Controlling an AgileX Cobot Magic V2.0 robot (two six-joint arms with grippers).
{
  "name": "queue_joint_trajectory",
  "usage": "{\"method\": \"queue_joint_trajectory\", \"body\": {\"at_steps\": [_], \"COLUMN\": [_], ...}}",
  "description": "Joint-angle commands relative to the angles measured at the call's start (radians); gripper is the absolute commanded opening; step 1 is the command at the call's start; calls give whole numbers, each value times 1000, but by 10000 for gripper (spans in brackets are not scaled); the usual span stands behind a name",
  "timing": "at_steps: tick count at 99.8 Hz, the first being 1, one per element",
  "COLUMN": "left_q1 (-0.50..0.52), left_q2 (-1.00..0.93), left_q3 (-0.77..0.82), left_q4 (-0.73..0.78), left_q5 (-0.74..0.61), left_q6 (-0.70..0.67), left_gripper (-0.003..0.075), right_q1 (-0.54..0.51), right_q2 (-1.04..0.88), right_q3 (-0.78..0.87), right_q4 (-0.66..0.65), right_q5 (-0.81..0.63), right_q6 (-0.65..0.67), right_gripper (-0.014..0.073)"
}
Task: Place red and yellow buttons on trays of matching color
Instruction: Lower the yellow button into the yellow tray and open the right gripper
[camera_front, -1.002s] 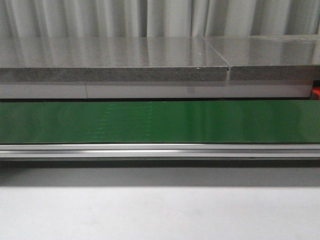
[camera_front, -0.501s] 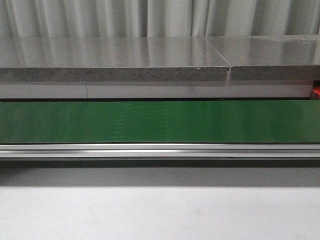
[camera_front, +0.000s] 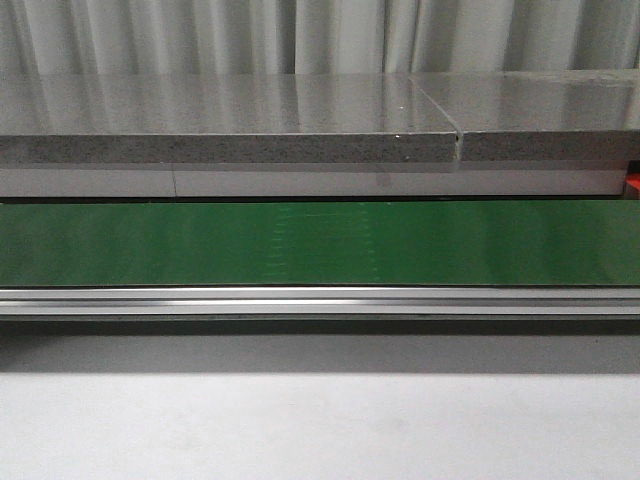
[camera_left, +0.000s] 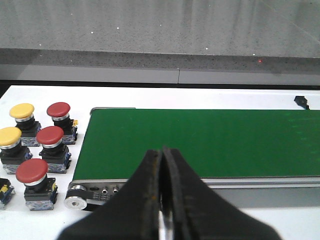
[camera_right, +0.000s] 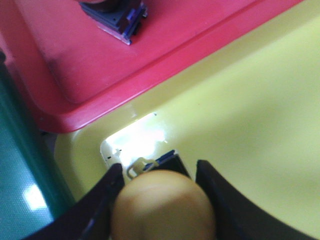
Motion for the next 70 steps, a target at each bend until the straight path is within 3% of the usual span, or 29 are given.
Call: {"method": "queue_joint_trajectory", "body": {"at_steps": [1, 48, 70], "left_q1": [-7, -7, -7], "left_q2": [11, 11, 11], "left_q3": [-27, -27, -27], "left_q4": [0, 0, 0], "left_q5": [-72, -73, -73], "left_q6": [-1, -1, -1], "left_gripper": [-19, -19, -19], "right_q1": [-6, -5, -5], "right_q2": [-17, 52, 48], "right_q3": [-24, -24, -25], "right_q4": [5, 5, 14], "right_q5": [-51, -40, -39], "right_q6": [-1, -1, -2], "right_gripper": [202, 229, 605]}}
